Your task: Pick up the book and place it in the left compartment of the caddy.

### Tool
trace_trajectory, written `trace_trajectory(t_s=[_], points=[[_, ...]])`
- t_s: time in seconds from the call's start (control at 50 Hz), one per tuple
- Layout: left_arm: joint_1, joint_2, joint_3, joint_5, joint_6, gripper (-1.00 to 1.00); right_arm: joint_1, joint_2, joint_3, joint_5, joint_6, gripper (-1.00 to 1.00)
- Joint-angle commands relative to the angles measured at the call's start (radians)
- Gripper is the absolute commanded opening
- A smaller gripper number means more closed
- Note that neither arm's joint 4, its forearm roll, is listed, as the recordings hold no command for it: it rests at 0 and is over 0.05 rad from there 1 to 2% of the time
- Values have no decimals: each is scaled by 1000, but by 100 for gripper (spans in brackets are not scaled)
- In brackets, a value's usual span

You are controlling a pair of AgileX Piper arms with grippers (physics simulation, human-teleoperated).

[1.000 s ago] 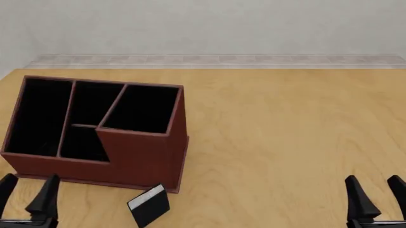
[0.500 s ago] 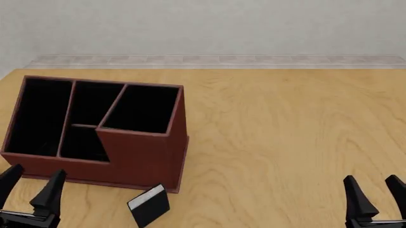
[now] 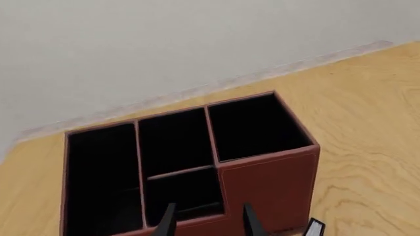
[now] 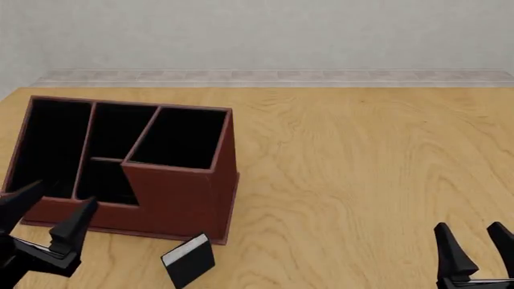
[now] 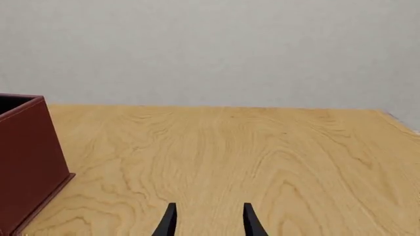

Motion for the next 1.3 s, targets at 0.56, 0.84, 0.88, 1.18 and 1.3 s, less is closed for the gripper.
trace_trajectory(t_s=[0.56,0.84,0.88,1.18,1.3], points=[[-175,213,-161,203,138,100,-7,25,0,-21,4,100],[-215,314,-149,165,141,100,-6,-10,0,5,11,100],[-231,325,-155,161,141,100,-6,-7,0,1,8,100],[-331,406,-166,107,130,100,-7,-17,0,10,0,100],[-379,430,-178,107,105,100,-8,-21,0,13,-1,100]])
